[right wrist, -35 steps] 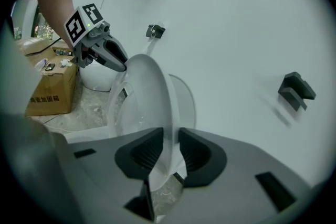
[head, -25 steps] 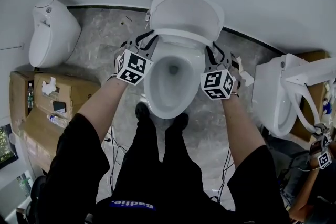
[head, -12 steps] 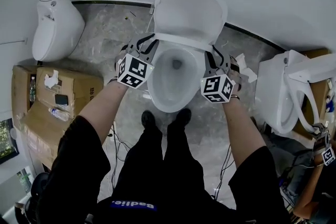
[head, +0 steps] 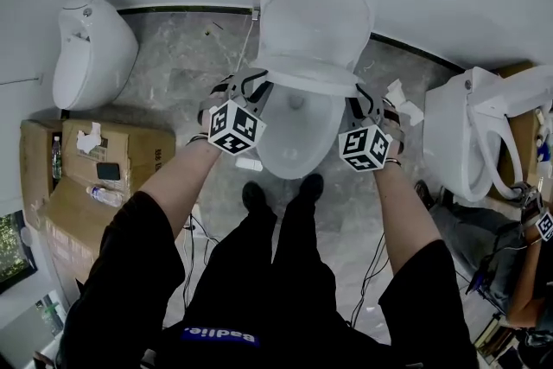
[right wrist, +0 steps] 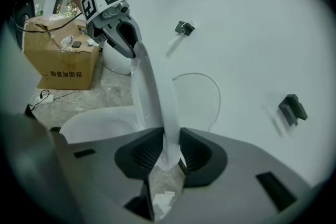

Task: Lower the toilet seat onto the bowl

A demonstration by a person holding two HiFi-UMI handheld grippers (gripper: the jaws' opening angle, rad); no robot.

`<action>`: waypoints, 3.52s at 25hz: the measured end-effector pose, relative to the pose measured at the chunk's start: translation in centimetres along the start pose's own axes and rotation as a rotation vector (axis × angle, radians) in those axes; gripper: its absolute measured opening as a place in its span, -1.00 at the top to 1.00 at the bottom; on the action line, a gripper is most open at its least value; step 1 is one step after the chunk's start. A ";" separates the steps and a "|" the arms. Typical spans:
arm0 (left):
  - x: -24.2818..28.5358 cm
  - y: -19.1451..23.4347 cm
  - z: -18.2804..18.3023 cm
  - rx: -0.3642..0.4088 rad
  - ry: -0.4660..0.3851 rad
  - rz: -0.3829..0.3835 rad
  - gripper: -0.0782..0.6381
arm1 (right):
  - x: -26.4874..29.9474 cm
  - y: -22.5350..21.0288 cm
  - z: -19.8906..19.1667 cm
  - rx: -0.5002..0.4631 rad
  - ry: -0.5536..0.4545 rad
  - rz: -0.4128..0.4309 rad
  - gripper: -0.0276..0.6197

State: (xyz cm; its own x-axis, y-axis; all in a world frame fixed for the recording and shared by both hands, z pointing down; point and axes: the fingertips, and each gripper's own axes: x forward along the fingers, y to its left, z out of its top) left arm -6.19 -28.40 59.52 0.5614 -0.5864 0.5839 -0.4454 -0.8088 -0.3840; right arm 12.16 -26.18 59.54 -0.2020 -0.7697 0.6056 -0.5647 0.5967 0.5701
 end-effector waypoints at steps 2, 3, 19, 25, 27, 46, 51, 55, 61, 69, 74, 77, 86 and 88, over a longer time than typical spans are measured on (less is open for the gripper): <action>-0.5 -1.0 -0.4 0.053 0.003 -0.022 0.57 | -0.5 0.9 -0.3 -0.005 0.031 -0.004 0.58; -0.7 -1.5 -0.6 0.081 0.001 -0.031 0.56 | -0.7 1.4 -0.5 -0.009 0.046 -0.009 0.58; -3.1 -8.8 -4.5 0.317 0.091 -0.028 0.51 | -3.8 8.9 -3.6 -0.141 0.118 0.042 0.59; -3.6 -10.0 -6.0 0.373 0.199 0.010 0.49 | -4.1 11.0 -3.9 -0.236 0.088 0.055 0.59; -3.6 -10.7 -6.4 0.378 0.218 0.014 0.49 | -4.4 11.8 -4.3 -0.250 0.079 0.065 0.58; -3.0 -19.2 -12.7 0.469 0.168 -0.127 0.33 | -4.9 21.3 -9.0 -0.377 0.094 0.095 0.50; -2.3 -21.7 -15.1 0.485 0.184 -0.152 0.28 | -4.3 24.1 -10.9 -0.405 0.120 0.132 0.40; -1.7 -23.4 -17.0 0.496 0.190 -0.173 0.24 | -3.5 26.2 -12.3 -0.423 0.135 0.163 0.36; -0.7 -26.7 -20.1 0.521 0.211 -0.231 0.18 | -2.5 29.8 -15.1 -0.444 0.172 0.229 0.29; 0.9 -29.2 -23.7 0.569 0.215 -0.307 0.18 | -0.5 33.4 -17.9 -0.430 0.228 0.302 0.24; 1.6 -30.3 -25.3 0.581 0.231 -0.342 0.18 | 0.4 34.9 -19.0 -0.432 0.251 0.337 0.24; 1.9 -30.8 -26.0 0.570 0.248 -0.361 0.18 | 1.0 35.5 -19.6 -0.441 0.264 0.352 0.24; 2.4 -31.3 -27.0 0.533 0.244 -0.359 0.18 | 1.6 36.4 -20.0 -0.424 0.278 0.348 0.24; 2.2 -30.9 -26.7 0.527 0.259 -0.358 0.18 | 1.4 36.4 -19.9 -0.409 0.274 0.342 0.24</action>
State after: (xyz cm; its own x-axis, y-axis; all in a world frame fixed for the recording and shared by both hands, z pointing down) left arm -9.78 -3.48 91.76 0.3971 -0.3028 0.8664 0.1718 -0.9028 -0.3943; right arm 7.24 -1.04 92.14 -0.0733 -0.4643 0.8826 -0.1392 0.8811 0.4519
